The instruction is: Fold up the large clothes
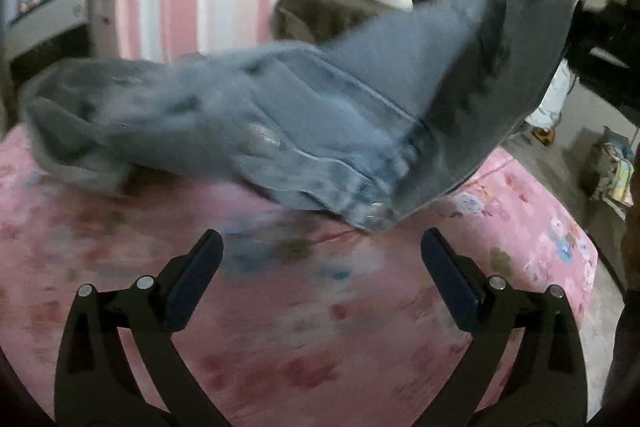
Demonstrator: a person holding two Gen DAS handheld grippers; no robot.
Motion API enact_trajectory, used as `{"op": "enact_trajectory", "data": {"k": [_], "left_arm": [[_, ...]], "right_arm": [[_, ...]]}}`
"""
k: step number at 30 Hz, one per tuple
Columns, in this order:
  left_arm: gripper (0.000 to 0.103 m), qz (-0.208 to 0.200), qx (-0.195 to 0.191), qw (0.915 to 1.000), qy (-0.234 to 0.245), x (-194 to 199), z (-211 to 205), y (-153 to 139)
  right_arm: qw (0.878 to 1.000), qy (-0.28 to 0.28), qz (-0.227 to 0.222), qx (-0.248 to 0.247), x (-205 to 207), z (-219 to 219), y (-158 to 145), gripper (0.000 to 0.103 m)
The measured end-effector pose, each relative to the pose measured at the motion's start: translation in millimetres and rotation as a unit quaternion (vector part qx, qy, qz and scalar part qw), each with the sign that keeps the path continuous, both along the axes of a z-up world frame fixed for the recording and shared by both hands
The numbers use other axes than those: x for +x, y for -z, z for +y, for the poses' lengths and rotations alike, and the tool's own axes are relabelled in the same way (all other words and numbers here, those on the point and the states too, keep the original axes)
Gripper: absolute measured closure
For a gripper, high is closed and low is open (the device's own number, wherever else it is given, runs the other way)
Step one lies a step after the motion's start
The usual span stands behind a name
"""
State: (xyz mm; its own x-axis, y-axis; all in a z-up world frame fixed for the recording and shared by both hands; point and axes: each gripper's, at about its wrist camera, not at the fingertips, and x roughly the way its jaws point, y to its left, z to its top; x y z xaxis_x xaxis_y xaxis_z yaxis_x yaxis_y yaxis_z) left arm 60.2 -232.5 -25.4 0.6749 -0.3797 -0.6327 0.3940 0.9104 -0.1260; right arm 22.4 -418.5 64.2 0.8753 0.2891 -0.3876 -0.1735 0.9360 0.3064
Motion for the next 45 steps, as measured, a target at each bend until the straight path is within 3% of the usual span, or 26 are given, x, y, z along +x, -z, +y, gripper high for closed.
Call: {"op": "enact_trajectory", "data": {"k": [6, 8, 10, 12, 15, 17, 20, 24, 28, 30, 32, 33, 34, 35, 36, 37, 41, 45], "left_arm": [[0.005, 0.034, 0.001, 0.9991, -0.025, 46.9, -23.9, 16.2], [0.009, 0.048, -0.006, 0.9984, -0.030, 59.5, -26.7, 20.3], [0.022, 0.057, -0.019, 0.9979, -0.025, 69.0, -28.2, 22.6], [0.045, 0.055, -0.027, 0.9979, -0.019, 73.6, -27.9, 21.8], [0.066, 0.046, -0.044, 0.9978, -0.018, 76.1, -15.3, 17.4], [0.077, 0.034, -0.041, 0.9985, -0.015, 73.4, -6.7, 9.8], [0.082, 0.014, -0.024, 0.9996, -0.008, 65.5, 9.8, -10.4], [0.084, -0.024, -0.001, 0.9997, 0.003, 42.3, 50.4, -79.8], [0.083, -0.086, 0.007, 0.9963, 0.002, 16.6, 82.5, -164.6], [0.082, -0.089, 0.012, 0.9956, 0.023, 15.0, 83.6, -190.2], [0.077, -0.095, 0.026, 0.9942, 0.041, 11.5, 77.1, -195.7], [0.068, -0.097, 0.048, 0.9926, 0.055, 11.3, 68.6, -190.7], [0.058, -0.091, 0.060, 0.9919, 0.065, 11.8, 62.5, -180.7], [0.025, -0.081, 0.067, 0.9920, 0.069, 10.9, 62.3, -169.4], [0.007, -0.069, 0.075, 0.9924, 0.070, 11.9, 59.1, -151.1], [0.007, -0.061, 0.076, 0.9928, 0.070, 10.8, 59.7, -138.2], [0.005, -0.008, 0.051, 0.9945, 0.091, -8.7, 70.4, -80.3], [0.003, -0.009, 0.081, 0.9946, 0.064, -53.6, 100.6, -37.7]], "right_arm": [[0.999, 0.007, -0.009, -0.046, 6.8, -12.0, 10.8, 0.085], [0.999, 0.014, -0.003, -0.050, 12.0, -20.7, 18.5, 0.085], [0.998, 0.023, 0.002, -0.051, 15.2, -27.5, 25.1, 0.085], [0.998, 0.033, 0.011, -0.053, 19.0, -35.6, 33.7, 0.085], [0.997, 0.043, 0.026, -0.058, 25.3, -40.8, 46.3, 0.083], [0.997, 0.042, 0.037, -0.062, 30.2, -39.0, 53.7, 0.083], [0.996, 0.038, 0.042, -0.068, 32.0, -32.7, 56.3, 0.084], [0.996, 0.032, 0.038, -0.068, 29.9, -20.6, 51.0, 0.086], [0.999, 0.026, 0.023, -0.026, 18.3, -17.9, 37.5, 0.088], [0.999, 0.034, 0.015, -0.024, 8.2, -18.1, 29.3, 0.088], [0.998, 0.049, 0.023, -0.033, -0.1, -21.8, 28.0, 0.088], [0.997, 0.058, 0.031, -0.044, -2.8, -23.9, 30.2, 0.087], [0.995, 0.069, 0.044, -0.060, -4.4, -26.0, 34.5, 0.079], [0.993, 0.075, 0.054, -0.067, -5.5, -28.5, 38.8, 0.070], [0.991, 0.086, 0.068, -0.073, -7.9, -33.5, 46.5, 0.050], [0.989, 0.094, 0.083, -0.081, -11.0, -37.8, 54.0, 0.039], [0.981, 0.099, 0.108, -0.124, -31.5, -44.9, 69.8, 0.033], [0.980, 0.075, 0.089, -0.161, -51.0, -40.3, 72.9, 0.030]]}}
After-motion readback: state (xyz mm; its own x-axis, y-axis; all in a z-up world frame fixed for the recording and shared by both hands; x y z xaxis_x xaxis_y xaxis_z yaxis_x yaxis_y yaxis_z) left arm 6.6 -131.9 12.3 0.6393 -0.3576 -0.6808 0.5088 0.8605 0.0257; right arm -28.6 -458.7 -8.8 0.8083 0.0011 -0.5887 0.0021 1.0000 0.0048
